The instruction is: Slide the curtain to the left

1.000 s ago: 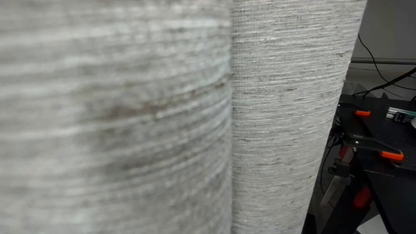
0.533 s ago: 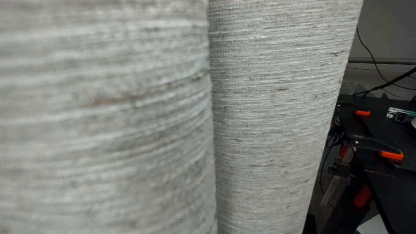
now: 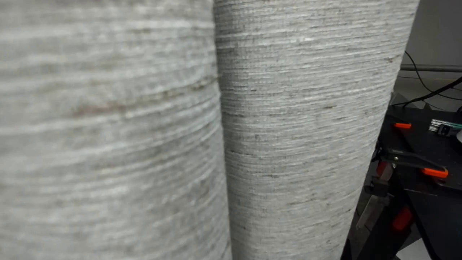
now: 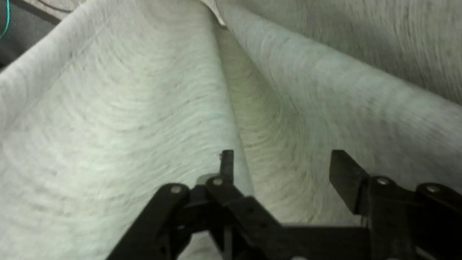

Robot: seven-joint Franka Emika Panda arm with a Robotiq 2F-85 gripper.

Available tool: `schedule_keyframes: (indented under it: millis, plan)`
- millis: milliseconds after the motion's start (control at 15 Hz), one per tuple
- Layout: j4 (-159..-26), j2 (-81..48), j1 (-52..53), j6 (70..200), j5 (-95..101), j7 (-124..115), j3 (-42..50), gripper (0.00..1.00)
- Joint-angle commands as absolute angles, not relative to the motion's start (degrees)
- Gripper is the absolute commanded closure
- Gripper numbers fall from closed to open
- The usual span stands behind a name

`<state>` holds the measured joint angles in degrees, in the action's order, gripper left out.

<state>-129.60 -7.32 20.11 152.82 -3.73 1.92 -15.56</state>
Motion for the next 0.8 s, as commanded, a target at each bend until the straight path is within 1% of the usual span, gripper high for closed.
schedule_keyframes:
  millis: [0,67,333,733]
  plan:
    - [-127.2,-10.6,19.5,145.6,-1.6,1.1,-16.3,0.01]
    - [-126.8,-10.7,19.5,143.0,-1.4,1.1,-16.2,0.00]
    - [-123.9,-9.3,18.3,130.0,-2.6,3.4,-15.9,0.00]
    - [-120.9,-4.9,14.8,117.0,-4.3,6.5,-14.3,0.00]
